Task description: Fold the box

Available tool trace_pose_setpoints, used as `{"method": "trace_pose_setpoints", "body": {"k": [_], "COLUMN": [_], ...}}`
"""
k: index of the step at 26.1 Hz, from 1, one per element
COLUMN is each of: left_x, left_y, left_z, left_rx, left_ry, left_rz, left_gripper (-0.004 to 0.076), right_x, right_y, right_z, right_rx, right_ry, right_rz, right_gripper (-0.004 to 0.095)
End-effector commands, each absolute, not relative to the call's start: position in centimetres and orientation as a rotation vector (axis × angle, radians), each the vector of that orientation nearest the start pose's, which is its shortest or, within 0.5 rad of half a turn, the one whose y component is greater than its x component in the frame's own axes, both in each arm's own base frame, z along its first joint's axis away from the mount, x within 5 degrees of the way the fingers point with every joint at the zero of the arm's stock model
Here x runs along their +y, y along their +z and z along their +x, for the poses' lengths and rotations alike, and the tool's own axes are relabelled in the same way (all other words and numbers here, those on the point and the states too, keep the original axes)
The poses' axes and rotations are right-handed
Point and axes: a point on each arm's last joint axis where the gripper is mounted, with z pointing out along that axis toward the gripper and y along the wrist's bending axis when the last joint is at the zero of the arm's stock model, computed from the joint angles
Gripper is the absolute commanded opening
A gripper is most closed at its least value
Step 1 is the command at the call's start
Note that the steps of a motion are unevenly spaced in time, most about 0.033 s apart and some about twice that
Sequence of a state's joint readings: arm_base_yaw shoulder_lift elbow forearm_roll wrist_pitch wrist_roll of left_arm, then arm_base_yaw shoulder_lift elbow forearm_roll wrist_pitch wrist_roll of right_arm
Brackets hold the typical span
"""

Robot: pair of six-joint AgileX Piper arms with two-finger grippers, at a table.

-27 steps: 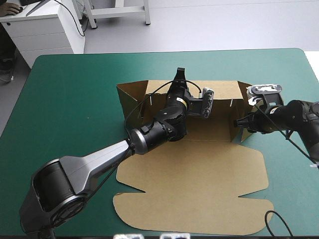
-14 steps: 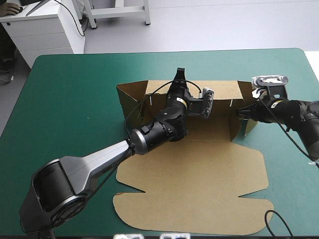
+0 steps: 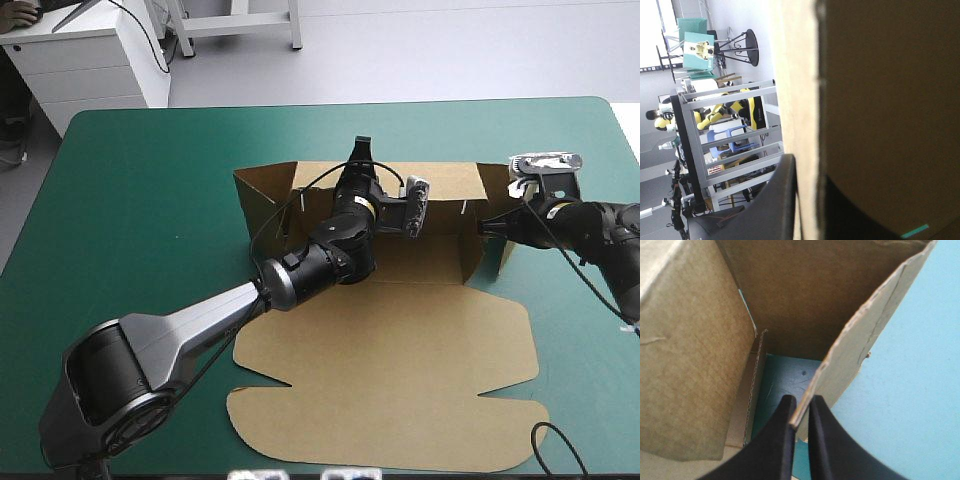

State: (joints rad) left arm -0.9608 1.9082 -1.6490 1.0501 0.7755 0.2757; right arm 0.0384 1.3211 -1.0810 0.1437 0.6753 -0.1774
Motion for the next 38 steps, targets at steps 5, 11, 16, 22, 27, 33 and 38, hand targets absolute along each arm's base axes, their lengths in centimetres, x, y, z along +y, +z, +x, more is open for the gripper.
{"method": "trace_pose_setpoints", "body": {"k": [5,11,16,22,27,33,38], "left_x": [-31.8,-31.9,-31.9,-31.9,-32.0,-32.2,-32.1], "left_y": [31.7,31.7,31.7,31.7,31.7,31.7,31.7], "left_z": [29.2,29.2,29.2,29.2,29.2,29.2,29.2], "left_rx": [1.493,1.487,1.487,1.485,1.475,1.465,1.468], "left_ry": [0.813,0.808,0.808,0.806,0.796,0.785,0.788], "left_rz": [1.665,1.665,1.665,1.665,1.665,1.662,1.662], "left_gripper": [-0.0008,-0.0008,-0.0008,-0.0008,-0.0008,-0.0008,-0.0008], "right_x": [2.2,2.6,3.0,2.5,2.5,2.5,2.2], "right_y": [34.9,35.4,39.2,44.5,45.8,45.4,44.0], "right_z": [26.0,23.8,21.5,20.6,22.8,27.8,32.6], "right_rx": [2.340,2.423,2.276,1.940,1.915,1.967,2.040], "right_ry": [0.120,0.204,0.265,0.160,0.144,0.103,0.109], "right_rz": [-0.217,-0.226,-0.237,-0.238,-0.240,-0.256,-0.172], "right_gripper": [-0.0004,0.0349,0.0392,0.0146,-0.0019,-0.0018,-0.0018]}}
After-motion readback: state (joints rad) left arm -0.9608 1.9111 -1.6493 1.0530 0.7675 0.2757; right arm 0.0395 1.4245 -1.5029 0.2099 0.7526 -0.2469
